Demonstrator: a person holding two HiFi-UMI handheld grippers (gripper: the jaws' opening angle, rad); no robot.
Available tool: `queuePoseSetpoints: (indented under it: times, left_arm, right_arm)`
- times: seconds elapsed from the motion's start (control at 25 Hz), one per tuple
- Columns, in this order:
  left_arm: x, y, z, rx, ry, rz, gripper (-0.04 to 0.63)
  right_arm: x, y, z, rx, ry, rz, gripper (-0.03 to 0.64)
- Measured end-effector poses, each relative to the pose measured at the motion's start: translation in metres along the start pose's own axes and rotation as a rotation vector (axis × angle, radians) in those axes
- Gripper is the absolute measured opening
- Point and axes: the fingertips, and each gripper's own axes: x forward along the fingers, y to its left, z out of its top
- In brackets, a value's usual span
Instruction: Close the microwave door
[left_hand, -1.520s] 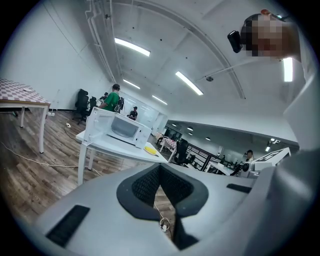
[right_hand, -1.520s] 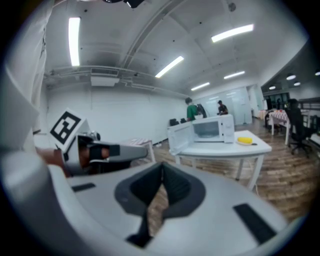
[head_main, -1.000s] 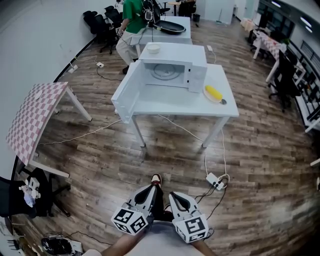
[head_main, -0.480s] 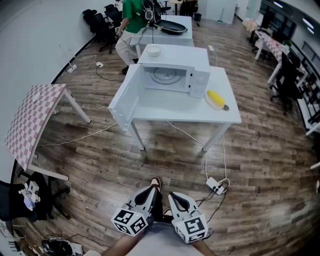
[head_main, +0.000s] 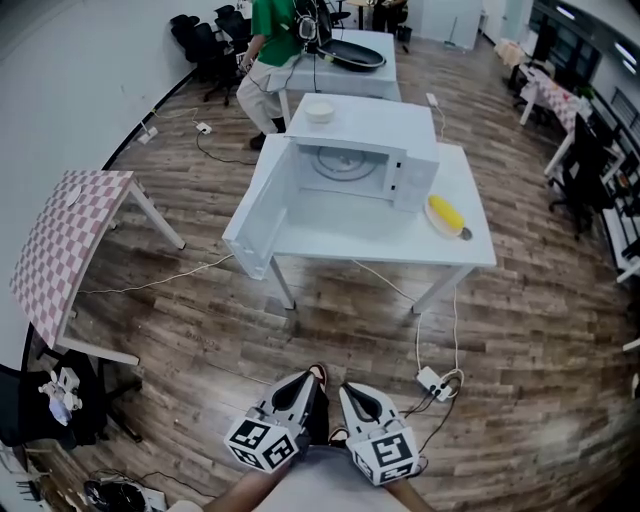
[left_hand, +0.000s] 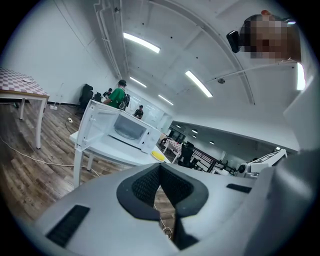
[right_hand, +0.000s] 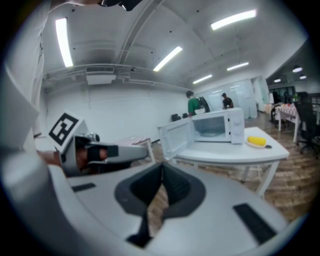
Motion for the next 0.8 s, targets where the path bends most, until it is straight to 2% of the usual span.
queuePoseSetpoints:
  times: [0.4,0.8]
  left_arm:
    - [0.028,0.043,0.034,-0.017,0.005,0.006,0.018]
    - [0.057,0.085,0.066,-0.023,0.007,-0.036,0.018]
  right_arm:
    - [0.057,-0.011,0.028,0.000,0.022,0.009,0.023]
    - [0.117,-0.018,0.055,-0.029,0.030,0.003,0.023]
